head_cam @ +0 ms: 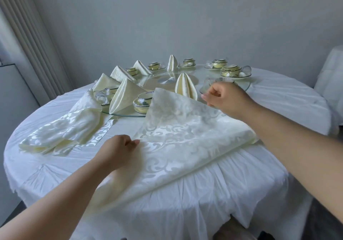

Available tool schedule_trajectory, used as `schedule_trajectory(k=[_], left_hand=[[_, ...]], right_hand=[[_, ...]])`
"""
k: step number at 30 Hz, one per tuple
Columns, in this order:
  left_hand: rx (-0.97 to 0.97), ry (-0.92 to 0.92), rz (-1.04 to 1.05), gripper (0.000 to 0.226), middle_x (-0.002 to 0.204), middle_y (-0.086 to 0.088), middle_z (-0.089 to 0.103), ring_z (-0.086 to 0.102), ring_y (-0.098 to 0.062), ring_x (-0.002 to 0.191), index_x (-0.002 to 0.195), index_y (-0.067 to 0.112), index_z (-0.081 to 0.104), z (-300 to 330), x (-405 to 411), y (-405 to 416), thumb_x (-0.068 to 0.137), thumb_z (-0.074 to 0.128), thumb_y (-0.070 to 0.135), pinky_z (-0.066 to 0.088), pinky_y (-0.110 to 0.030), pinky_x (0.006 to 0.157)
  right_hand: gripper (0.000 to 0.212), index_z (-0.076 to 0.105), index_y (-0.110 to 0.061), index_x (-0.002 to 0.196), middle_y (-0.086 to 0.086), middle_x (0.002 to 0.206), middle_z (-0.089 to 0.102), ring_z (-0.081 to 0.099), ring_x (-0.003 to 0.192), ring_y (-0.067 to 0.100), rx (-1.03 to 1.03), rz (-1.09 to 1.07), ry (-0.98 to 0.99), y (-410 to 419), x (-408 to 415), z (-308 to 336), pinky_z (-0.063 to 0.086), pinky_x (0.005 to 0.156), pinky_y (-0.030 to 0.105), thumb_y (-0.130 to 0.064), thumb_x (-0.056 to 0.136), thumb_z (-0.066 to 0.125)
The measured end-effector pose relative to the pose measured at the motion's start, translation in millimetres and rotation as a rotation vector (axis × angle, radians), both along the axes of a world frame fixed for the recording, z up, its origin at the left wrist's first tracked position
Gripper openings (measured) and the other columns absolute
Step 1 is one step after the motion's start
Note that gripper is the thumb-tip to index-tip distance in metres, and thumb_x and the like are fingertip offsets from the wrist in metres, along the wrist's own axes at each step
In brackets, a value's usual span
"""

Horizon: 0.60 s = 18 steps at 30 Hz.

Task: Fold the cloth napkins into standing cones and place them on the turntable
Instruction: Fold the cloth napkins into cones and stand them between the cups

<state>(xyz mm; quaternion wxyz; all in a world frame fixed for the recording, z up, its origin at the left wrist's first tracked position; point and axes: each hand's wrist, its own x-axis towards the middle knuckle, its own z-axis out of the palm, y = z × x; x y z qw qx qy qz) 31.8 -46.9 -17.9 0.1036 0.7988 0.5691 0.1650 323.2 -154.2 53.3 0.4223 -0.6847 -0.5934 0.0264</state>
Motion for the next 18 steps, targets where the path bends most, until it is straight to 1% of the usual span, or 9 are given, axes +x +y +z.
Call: schedule_trajectory(k=[2,3,4,6,8,11,14,16,18], left_hand=[[0.185,0.05,0.012,0.031,0.099,-0.004,0.06,0.056,-0.025,0.094,0.1,0.018,0.056,7,6,-15,0.094,0.049,0.047,0.042,-0.033,0.072],[0.291,0.016,-0.049,0.029,0.102,0.0,0.058,0.054,-0.022,0.099,0.106,0.022,0.055,10,12,-26,0.093,0.05,0.047,0.041,-0.032,0.076],[0.355,-0.071,-0.176,0.024,0.099,0.005,0.057,0.054,-0.017,0.097,0.103,0.025,0.057,13,20,-41,0.092,0.051,0.045,0.039,-0.029,0.076],[0.238,-0.231,-0.486,0.014,0.089,0.013,0.057,0.055,-0.005,0.084,0.089,0.031,0.062,16,38,-75,0.089,0.055,0.043,0.038,-0.022,0.072],[0.03,-0.195,-0.665,0.017,0.09,0.013,0.058,0.056,0.0,0.083,0.089,0.034,0.067,6,59,-96,0.086,0.059,0.048,0.043,-0.018,0.073],[0.031,-0.101,-0.661,0.024,0.092,0.014,0.057,0.054,0.001,0.084,0.096,0.034,0.071,-15,81,-99,0.079,0.068,0.05,0.043,-0.015,0.076],[0.026,-0.196,-0.563,0.005,0.078,0.015,0.061,0.056,0.004,0.073,0.081,0.028,0.073,-17,89,-93,0.082,0.068,0.03,0.041,-0.012,0.066],[-0.055,-0.236,-0.554,0.015,0.067,0.018,0.063,0.056,0.008,0.067,0.07,0.03,0.069,-15,87,-89,0.084,0.07,0.025,0.039,-0.009,0.06],[-0.154,-0.188,-0.596,0.018,0.063,0.019,0.064,0.056,0.007,0.061,0.067,0.032,0.068,-3,80,-88,0.083,0.073,0.025,0.04,-0.01,0.059]], right_hand=[[0.024,0.058,-0.014,0.076,-0.005,0.068,0.058,0.048,0.06,0.011,-0.005,-0.049,-0.005,-27,11,-18,0.039,0.06,0.027,-0.034,0.087,0.065],[0.023,0.059,-0.015,0.077,-0.007,0.068,0.058,0.049,0.061,0.009,0.002,-0.078,0.009,-38,16,-28,0.04,0.061,0.026,-0.034,0.086,0.067],[0.022,0.06,-0.015,0.077,-0.006,0.069,0.059,0.05,0.062,0.009,0.011,-0.106,0.026,-47,21,-37,0.04,0.062,0.025,-0.034,0.085,0.068],[0.021,0.061,-0.015,0.076,-0.004,0.071,0.061,0.051,0.064,0.009,0.012,-0.136,0.056,-59,26,-52,0.041,0.063,0.024,-0.033,0.083,0.07],[0.02,0.062,-0.014,0.075,-0.004,0.075,0.062,0.054,0.069,0.008,-0.001,-0.115,0.055,-65,26,-67,0.04,0.063,0.018,-0.029,0.082,0.072],[0.016,0.062,-0.018,0.073,-0.008,0.081,0.061,0.057,0.082,0.004,0.017,-0.072,0.005,-72,21,-84,0.036,0.069,0.006,-0.026,0.08,0.074],[0.016,0.062,-0.017,0.073,-0.01,0.078,0.06,0.055,0.081,-0.001,0.081,-0.14,-0.003,-81,21,-95,0.034,0.069,0.003,-0.024,0.081,0.073],[0.016,0.06,-0.019,0.074,-0.011,0.079,0.059,0.053,0.078,0.002,0.12,-0.24,0.018,-88,24,-101,0.034,0.069,0.006,-0.026,0.082,0.072],[0.015,0.058,-0.021,0.078,-0.008,0.082,0.059,0.054,0.081,0.012,0.118,-0.348,0.059,-96,26,-105,0.038,0.07,0.02,-0.029,0.081,0.071]])
